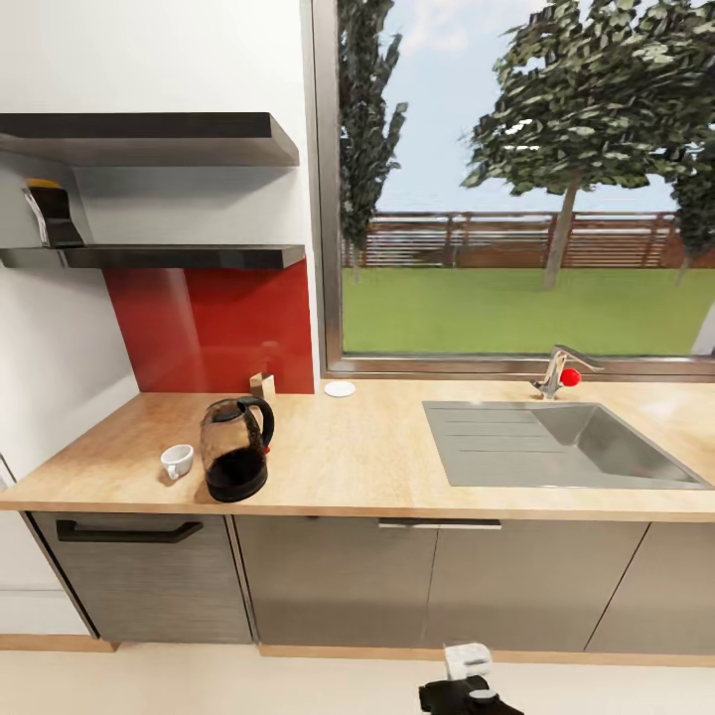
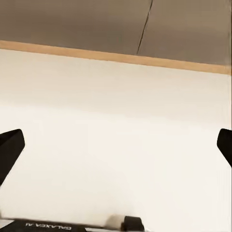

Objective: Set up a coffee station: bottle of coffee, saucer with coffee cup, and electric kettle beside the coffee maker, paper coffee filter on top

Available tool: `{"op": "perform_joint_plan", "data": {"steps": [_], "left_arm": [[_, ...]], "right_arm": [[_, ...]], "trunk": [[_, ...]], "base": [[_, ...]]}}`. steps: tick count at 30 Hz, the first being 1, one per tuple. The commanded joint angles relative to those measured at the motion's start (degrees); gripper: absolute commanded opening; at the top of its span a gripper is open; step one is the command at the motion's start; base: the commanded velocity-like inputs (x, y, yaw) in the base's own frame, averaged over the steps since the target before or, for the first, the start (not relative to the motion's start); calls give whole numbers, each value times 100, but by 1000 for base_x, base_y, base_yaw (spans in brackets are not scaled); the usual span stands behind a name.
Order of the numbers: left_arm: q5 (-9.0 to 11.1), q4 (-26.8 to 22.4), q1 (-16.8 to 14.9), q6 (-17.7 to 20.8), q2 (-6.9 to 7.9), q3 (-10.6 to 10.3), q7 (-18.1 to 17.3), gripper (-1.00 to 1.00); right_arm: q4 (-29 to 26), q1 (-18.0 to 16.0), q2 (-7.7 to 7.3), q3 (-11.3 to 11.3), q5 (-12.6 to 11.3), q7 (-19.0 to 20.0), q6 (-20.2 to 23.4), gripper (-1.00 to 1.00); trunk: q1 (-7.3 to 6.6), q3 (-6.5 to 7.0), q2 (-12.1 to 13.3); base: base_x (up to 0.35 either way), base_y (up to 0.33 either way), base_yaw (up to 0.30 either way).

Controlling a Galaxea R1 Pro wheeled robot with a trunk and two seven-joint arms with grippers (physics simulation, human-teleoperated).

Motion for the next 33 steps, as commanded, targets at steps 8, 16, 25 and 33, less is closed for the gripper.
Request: {"op": "perform_joint_plan", "data": {"steps": [8,16,25,33], "left_arm": [[60,-1,4,-9,16,-28,-23,100],[53,-16,4,-51,5,-28,-18,100],[52,-36,4,-54,86,-37,-27,100],[52,-59,4,-53,98,-37,-30,100]], "right_arm": [[-17,-444,25,-51,56,-44,-363,100],[-8,-847,68,-51,56,-50,-1010,100],[292,-1293,262,-54,56,15,-1973,100],[343,-1321,262,-70,47,-896,-4643,100]], "trunk": [[2,-1,-3],[2,-1,-3],[2,-1,-3],[2,-1,-3]], "base": [[0,0,0],[0,0,0],[0,0,0],[0,0,0]]}}
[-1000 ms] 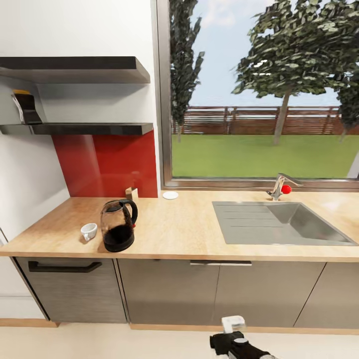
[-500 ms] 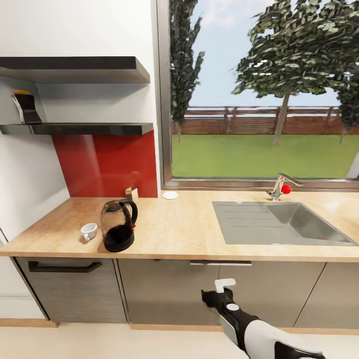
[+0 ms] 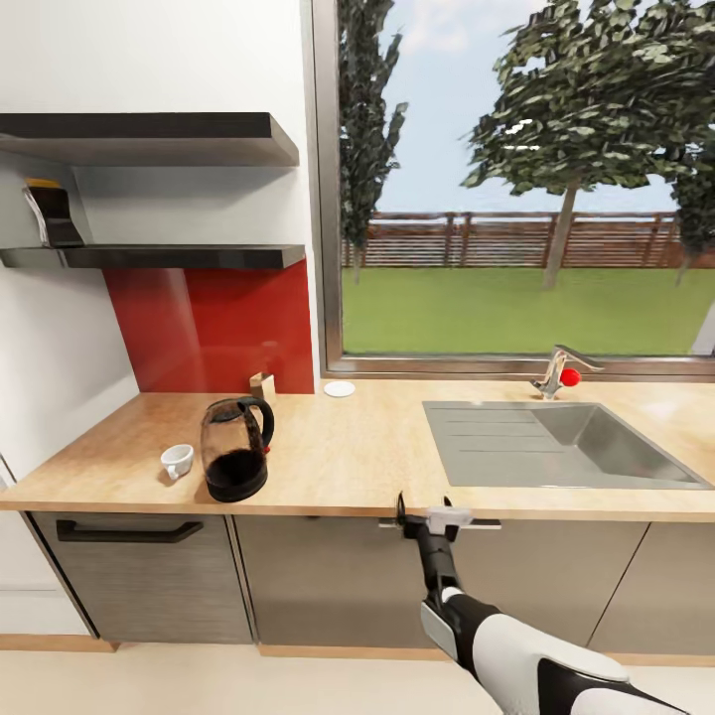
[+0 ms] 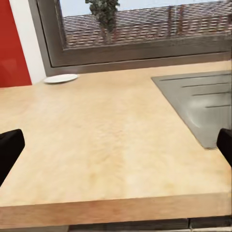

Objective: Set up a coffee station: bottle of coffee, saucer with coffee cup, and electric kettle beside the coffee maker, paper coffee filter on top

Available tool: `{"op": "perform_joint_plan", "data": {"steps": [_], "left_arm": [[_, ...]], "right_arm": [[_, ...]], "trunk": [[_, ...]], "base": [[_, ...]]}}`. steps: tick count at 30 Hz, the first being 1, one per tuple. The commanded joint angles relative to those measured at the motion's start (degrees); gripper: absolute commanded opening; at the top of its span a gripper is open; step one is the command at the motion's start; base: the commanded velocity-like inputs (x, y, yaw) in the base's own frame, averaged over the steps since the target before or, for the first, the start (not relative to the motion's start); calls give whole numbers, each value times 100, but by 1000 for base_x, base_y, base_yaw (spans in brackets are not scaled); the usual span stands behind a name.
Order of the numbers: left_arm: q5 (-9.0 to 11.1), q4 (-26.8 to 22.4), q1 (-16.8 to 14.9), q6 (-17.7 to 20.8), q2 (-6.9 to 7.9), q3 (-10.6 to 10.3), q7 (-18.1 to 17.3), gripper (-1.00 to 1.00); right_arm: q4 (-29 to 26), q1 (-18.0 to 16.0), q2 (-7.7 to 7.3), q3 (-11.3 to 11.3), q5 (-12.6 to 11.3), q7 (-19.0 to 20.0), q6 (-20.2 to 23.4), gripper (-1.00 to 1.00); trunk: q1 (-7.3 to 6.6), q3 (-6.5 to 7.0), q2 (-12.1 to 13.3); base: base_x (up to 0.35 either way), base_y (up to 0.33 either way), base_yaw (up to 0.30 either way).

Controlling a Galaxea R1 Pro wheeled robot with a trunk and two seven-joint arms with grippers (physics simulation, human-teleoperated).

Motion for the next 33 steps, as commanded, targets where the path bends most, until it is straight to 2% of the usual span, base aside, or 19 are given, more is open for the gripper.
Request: {"op": "perform_joint_plan", "data": {"steps": [1,7,14,18,19,22,23,26,31,32,33], "left_arm": [[60,-6,4,-8,4,-29,-28,100],[60,-7,4,-8,4,-29,-28,100],[60,-11,4,-8,4,-29,-28,100],[60,-12,4,-8,4,-29,-29,100],[60,-11,4,-8,4,-29,-26,100],[60,-8,4,-8,4,-29,-24,100],[60,-7,4,-8,4,-29,-22,100],[66,-7,4,1,-2,-22,-22,100],[67,-7,4,24,7,-21,-21,100],[70,-7,4,32,11,-21,-16,100],[75,-7,4,33,12,-21,-13,100]], "right_arm": [[5,-29,0,-24,63,-104,-61,100],[10,-172,0,-23,63,-262,-141,100],[10,-402,0,-23,63,-359,-26,100],[13,-576,0,-23,63,-361,208,100],[26,-730,0,-23,63,-360,395,100],[33,-896,0,-23,63,-356,648,100],[35,-966,0,-23,63,-354,765,100],[40,-1367,0,-23,63,-330,1665,100],[52,-1892,0,-23,63,-307,2754,100],[54,-2201,0,-29,57,-296,3377,100],[54,-2266,0,-29,57,-294,3506,100]], "trunk": [[2,-1,-3],[2,-1,-3],[2,-1,-3],[2,-1,-3],[2,-1,-3],[2,-1,-3],[2,-1,-3],[2,-1,-3],[2,-1,-3],[2,-1,-3],[2,-1,-3]], "base": [[0,0,0],[0,0,0],[0,0,0],[0,0,0],[0,0,0],[0,0,0],[0,0,0],[0,0,0],[0,0,0],[0,0,0],[0,0,0]]}}
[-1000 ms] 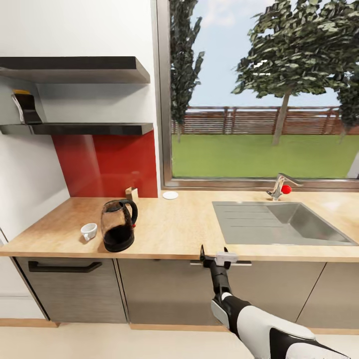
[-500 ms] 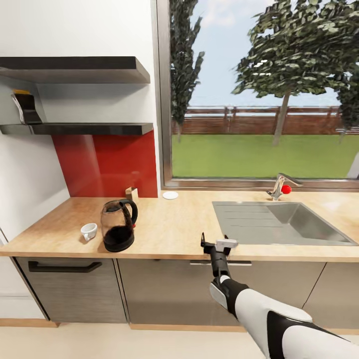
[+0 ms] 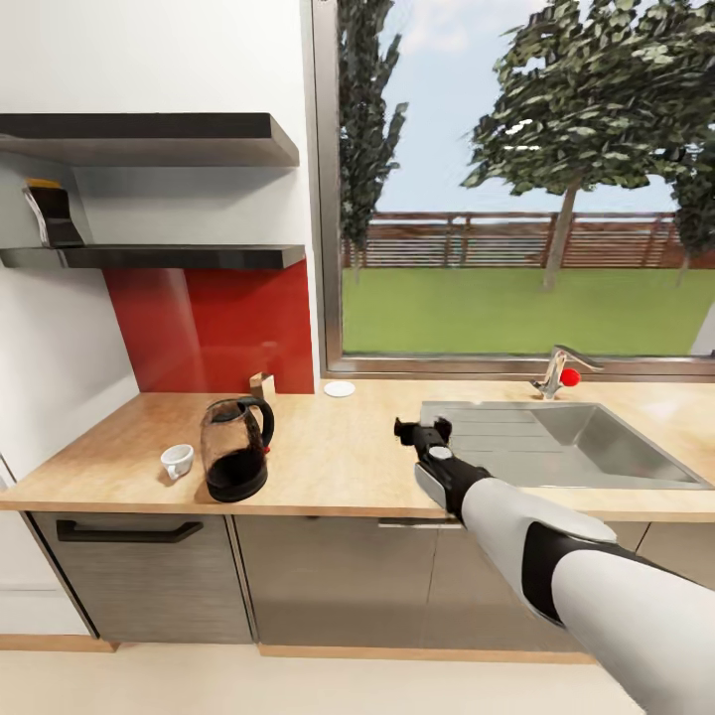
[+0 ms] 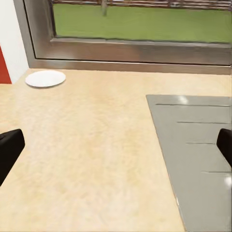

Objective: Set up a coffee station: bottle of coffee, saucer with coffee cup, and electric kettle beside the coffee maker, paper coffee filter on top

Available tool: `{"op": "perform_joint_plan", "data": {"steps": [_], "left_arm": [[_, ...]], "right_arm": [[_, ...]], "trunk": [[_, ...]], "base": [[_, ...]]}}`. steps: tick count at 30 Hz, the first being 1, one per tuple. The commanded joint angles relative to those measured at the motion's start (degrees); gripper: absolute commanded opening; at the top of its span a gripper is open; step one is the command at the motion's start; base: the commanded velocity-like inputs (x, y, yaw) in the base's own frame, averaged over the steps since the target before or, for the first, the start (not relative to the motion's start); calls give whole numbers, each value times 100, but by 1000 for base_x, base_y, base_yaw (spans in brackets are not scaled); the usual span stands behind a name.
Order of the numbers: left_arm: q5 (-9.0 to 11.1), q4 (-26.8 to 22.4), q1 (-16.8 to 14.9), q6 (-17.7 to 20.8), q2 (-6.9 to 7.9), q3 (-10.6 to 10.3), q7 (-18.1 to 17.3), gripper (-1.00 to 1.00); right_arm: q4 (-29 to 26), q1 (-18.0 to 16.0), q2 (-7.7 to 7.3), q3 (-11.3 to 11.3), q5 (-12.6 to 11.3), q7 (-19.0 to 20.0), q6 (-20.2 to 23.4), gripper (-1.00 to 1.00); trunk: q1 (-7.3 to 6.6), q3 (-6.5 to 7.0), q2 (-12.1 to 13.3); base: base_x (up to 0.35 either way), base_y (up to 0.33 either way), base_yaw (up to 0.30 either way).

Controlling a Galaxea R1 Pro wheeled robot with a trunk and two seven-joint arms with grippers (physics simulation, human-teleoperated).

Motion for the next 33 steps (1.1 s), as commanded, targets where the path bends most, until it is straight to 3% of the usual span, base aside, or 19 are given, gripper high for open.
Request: {"op": "perform_joint_plan", "data": {"steps": [1,4,5,8,9,13,15,16,19,21,28,33], "left_arm": [[79,-5,3,-6,4,-27,-23,100],[115,-5,3,-4,13,-6,-12,100],[133,-2,3,6,80,8,-36,100],[120,3,3,11,107,13,-49,100],[116,13,3,11,100,14,-28,100],[121,83,3,7,94,14,-19,100],[140,105,3,6,93,14,-12,100],[156,115,3,5,97,16,-10,100],[164,123,3,7,100,17,-10,100],[148,124,3,8,99,11,-11,100],[143,104,3,16,71,5,-8,100],[176,168,3,21,51,22,-7,100]], "right_arm": [[7,-128,0,-52,51,-26,264,100],[10,-529,0,-53,40,13,1127,100],[14,-871,0,-53,31,119,1838,100],[15,-1219,0,-55,28,259,2409,100],[16,-1553,0,-60,27,390,2851,100],[30,-2122,0,-67,14,473,3449,100],[46,-2387,0,-70,-139,440,3776,100],[49,-2503,0,-70,-348,364,3901,100],[50,-2589,0,-71,-600,228,3974,100],[51,-2604,0,-71,-646,202,3950,100],[59,-2625,0,-47,-706,221,2943,100],[44,-2627,0,-77,-752,693,2683,100]], "trunk": [[3,-1,-1],[3,-1,-1],[3,-1,-1],[3,-1,-1],[3,-1,-1],[3,-1,-1],[3,-1,-1],[3,-1,-1],[3,-1,-1],[3,-1,-1],[3,-1,-1],[3,-1,-1]], "base": [[0,0,0],[0,0,0],[0,0,0],[0,0,0],[0,0,0],[0,0,0],[0,0,0],[0,0,0],[0,0,0],[0,0,0],[44,30,0],[206,159,0]]}}
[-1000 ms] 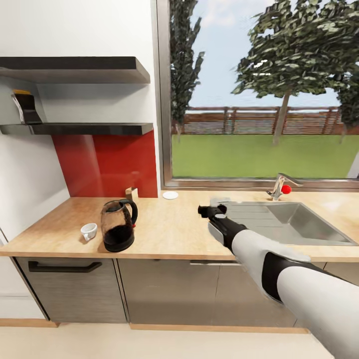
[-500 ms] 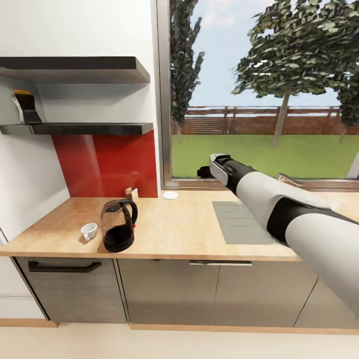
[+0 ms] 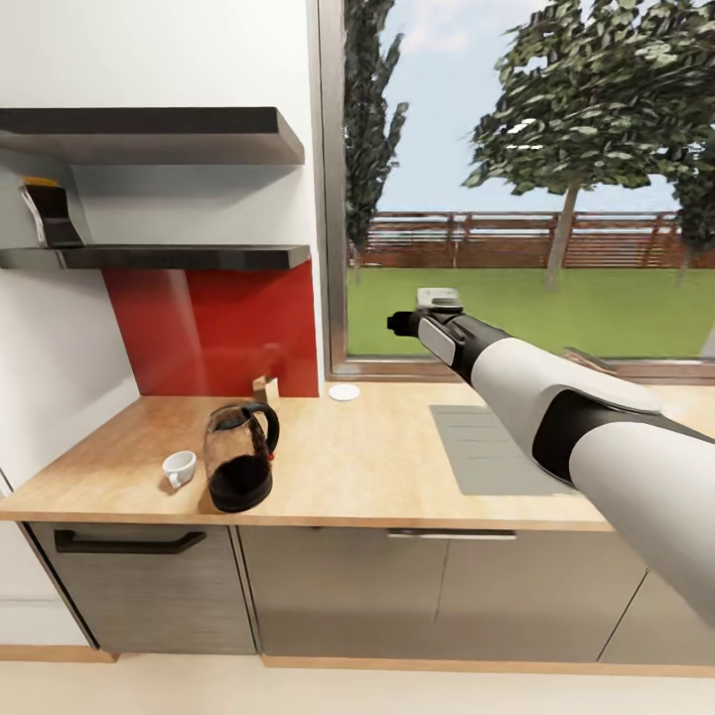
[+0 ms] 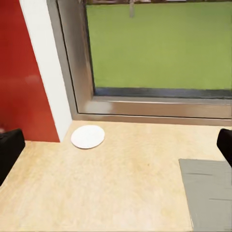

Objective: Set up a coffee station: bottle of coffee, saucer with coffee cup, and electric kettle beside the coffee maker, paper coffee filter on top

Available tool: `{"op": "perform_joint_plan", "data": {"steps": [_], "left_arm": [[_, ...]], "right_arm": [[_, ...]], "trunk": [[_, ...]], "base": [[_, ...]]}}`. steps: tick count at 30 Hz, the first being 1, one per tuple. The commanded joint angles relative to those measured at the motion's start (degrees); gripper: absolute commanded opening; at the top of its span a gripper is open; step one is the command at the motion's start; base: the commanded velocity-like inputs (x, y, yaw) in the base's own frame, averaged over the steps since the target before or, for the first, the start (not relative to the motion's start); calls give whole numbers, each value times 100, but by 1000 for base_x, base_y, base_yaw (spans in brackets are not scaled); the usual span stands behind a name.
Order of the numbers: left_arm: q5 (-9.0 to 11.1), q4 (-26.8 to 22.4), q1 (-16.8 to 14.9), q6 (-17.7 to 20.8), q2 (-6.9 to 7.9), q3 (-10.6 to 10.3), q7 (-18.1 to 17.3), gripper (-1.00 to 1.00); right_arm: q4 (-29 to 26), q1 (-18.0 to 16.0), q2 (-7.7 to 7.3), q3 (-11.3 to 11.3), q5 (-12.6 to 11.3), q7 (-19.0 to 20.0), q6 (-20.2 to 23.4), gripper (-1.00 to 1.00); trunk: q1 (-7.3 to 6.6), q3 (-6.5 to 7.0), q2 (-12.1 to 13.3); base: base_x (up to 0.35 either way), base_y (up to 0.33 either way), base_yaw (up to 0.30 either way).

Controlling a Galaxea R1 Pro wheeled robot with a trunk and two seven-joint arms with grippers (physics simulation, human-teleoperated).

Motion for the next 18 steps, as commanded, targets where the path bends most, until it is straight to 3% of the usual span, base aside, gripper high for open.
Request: {"op": "perform_joint_plan", "data": {"steps": [1,12,18], "left_arm": [[62,30,3,-5,4,-22,-33,100],[192,386,3,-4,43,-21,-33,100],[185,444,3,-22,44,-22,-33,100]], "right_arm": [[2,-2,0,-50,51,22,13,100],[-52,76,0,-60,48,222,-22,100],[-387,77,0,-65,44,216,-30,100]], "trunk": [[5,0,-2],[5,-50,-2],[5,-101,-2]], "base": [[237,186,16],[262,189,171],[113,36,108]]}}
